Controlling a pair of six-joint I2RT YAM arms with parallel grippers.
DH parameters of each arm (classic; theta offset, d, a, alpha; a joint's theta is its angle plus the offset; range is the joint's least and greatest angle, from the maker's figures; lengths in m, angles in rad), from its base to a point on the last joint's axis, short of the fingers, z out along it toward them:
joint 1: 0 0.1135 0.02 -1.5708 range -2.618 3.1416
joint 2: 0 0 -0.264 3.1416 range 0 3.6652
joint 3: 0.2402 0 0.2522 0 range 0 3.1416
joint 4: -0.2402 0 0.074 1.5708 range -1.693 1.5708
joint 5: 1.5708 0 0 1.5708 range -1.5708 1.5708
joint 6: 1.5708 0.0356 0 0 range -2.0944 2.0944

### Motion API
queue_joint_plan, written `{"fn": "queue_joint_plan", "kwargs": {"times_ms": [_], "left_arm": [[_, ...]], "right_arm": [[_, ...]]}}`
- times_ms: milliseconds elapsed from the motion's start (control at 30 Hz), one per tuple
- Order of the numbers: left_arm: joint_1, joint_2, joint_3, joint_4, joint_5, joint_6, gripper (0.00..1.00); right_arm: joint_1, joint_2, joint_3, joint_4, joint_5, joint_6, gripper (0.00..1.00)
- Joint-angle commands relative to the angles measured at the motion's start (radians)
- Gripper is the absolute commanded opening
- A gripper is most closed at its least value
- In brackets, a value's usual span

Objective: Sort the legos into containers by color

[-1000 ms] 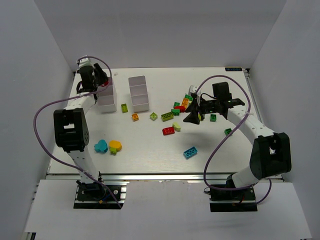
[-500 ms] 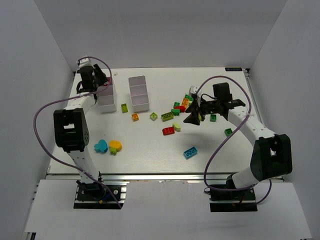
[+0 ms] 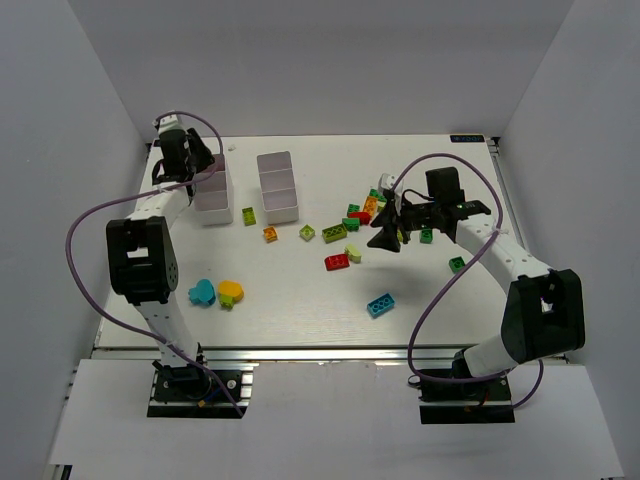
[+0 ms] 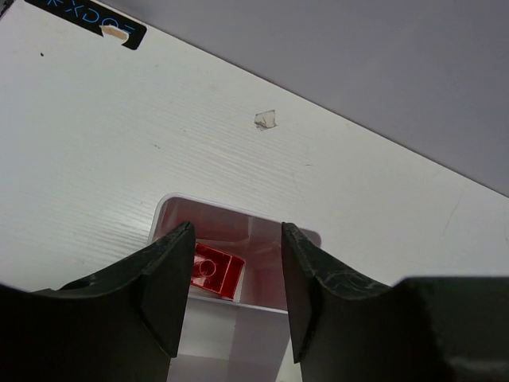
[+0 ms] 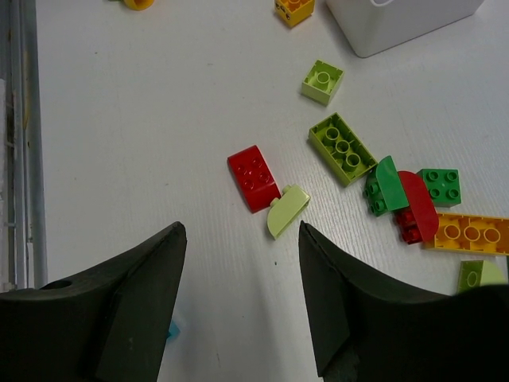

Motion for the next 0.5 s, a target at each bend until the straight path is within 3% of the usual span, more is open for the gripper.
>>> {"fn": "queue_joint_plan", "kwargs": {"times_ms": [0,100,233,333,400,433,467], "left_arm": [[0.001,-0.067,0.024,0.001,-0.009,0.003,0.58],[0.001,-0.121,0.039,-0.043,0.043,-0.011,0.64],[0.001,-0.213,0.023,-0.154,0.169,-0.093,0.73],[-0.001,-0.302,-0.058,-0.205,0.245,-0.153,0.74],[0.001,-0.362,-0.120,-0.208,0.281,-0.181,0.77],[-0.001,-0.424,-0.151,-0.205,0.292,-0.201,0.91],[0.001,-0.457,-0.212,-0.205,0.304,-0.208,0.91]], "right_arm": [[-0.005,-0.033,-0.003,0.037,-0.012,0.017,0.64],[-0.027,-0.022,0.012,0.094,0.011,0.173,0.65],[-0.054,0.047,0.084,0.158,0.263,0.350,0.58],[-0.057,0.082,0.130,0.145,0.420,0.311,0.58],[-0.059,0.119,0.205,0.067,0.471,0.255,0.65],[-0.071,0.166,0.234,0.033,0.502,0.228,0.68],[-0.083,0.189,0.263,-0.031,0.505,0.165,0.72]]}}
